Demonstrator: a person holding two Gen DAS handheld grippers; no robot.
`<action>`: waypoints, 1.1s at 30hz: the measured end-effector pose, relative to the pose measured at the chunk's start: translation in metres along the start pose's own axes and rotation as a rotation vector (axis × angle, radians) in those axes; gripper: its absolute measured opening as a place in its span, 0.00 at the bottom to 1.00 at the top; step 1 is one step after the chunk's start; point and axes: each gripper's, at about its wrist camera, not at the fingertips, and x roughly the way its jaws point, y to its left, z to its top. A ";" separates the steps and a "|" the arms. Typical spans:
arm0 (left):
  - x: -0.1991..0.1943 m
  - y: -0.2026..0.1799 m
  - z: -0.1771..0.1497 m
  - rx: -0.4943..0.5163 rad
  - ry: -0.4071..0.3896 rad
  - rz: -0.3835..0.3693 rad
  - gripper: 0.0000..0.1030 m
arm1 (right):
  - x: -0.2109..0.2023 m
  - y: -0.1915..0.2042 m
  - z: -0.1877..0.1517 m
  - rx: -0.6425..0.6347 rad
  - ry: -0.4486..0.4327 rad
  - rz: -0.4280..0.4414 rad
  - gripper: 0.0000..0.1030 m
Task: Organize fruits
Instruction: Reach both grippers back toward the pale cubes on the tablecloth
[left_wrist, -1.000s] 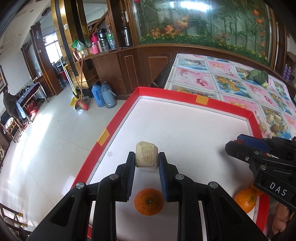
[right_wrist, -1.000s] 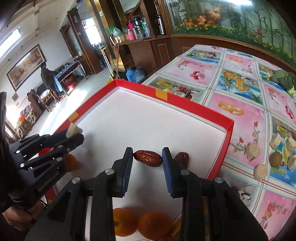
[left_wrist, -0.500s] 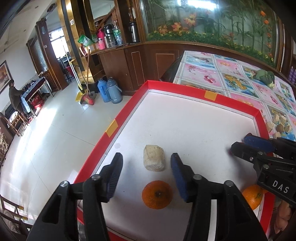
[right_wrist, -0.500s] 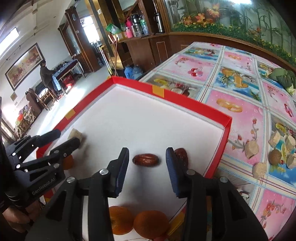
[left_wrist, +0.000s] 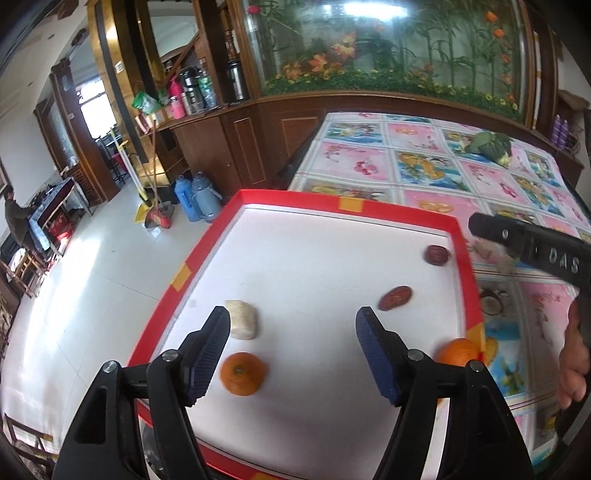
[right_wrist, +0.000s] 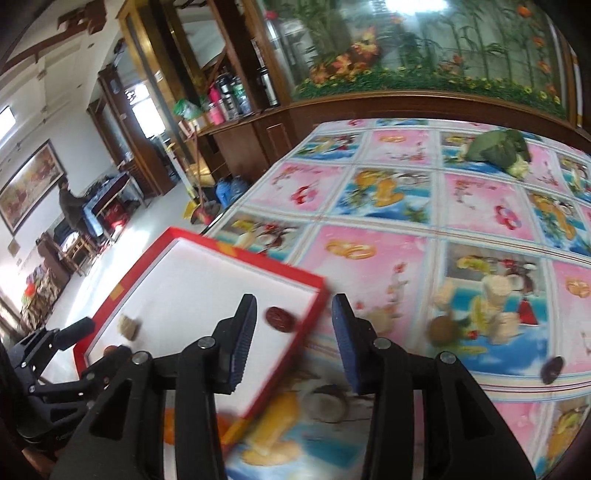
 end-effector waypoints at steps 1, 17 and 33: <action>-0.002 -0.005 0.000 0.010 -0.002 -0.007 0.69 | -0.006 -0.013 0.001 0.017 -0.011 -0.017 0.43; -0.012 -0.083 0.019 0.170 0.000 -0.148 0.71 | -0.035 -0.147 -0.001 0.289 0.065 -0.111 0.43; 0.012 -0.120 0.042 0.212 0.039 -0.210 0.71 | -0.003 -0.136 -0.010 0.237 0.162 -0.169 0.23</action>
